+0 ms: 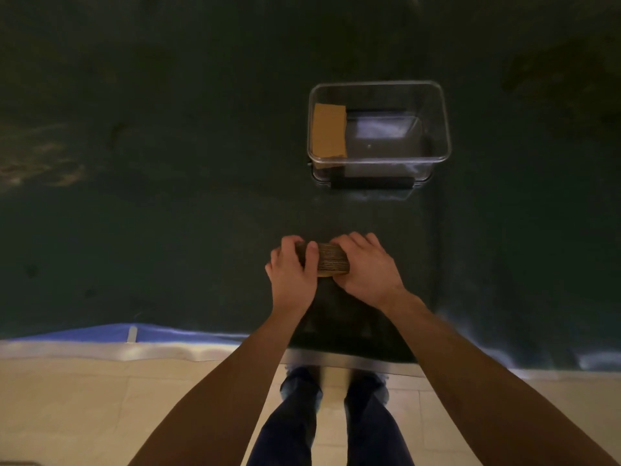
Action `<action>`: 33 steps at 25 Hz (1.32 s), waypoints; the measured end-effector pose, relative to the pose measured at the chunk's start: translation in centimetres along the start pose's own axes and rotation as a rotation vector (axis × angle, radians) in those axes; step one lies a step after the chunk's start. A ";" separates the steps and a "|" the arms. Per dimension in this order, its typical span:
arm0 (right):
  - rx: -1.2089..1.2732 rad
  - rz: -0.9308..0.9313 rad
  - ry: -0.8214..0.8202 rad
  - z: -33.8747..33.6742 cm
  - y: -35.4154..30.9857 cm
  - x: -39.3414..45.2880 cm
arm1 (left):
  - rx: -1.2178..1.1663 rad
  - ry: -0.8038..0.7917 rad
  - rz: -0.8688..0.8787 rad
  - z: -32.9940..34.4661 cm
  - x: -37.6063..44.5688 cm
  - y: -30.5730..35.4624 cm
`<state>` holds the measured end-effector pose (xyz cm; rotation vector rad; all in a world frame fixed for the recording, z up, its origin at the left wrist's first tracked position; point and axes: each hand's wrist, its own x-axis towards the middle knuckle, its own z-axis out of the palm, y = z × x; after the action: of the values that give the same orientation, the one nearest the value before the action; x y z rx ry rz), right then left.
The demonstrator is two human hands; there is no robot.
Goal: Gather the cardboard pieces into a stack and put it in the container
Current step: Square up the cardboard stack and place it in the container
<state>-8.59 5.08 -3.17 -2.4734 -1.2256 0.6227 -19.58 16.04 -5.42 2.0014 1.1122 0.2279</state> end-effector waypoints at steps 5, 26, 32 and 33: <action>-0.066 -0.019 0.010 0.6 -0.5 -0.3 | 0.215 0.029 0.234 -0.6 0.0 -0.1; 0.103 0.071 0.064 0.7 1.3 -1.9 | 0.766 -0.221 0.720 -0.3 -3.2 0.9; 0.139 0.079 0.058 0.7 1.1 -1.9 | 0.738 -0.184 0.688 -1.1 -3.0 0.1; 0.138 0.078 0.050 0.8 1.1 -1.9 | 0.700 -0.155 0.639 -1.5 -2.8 0.2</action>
<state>-9.27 2.96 -3.86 -2.4153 -1.0363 0.6389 -21.88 14.62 -3.73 2.9097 0.4355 -0.0055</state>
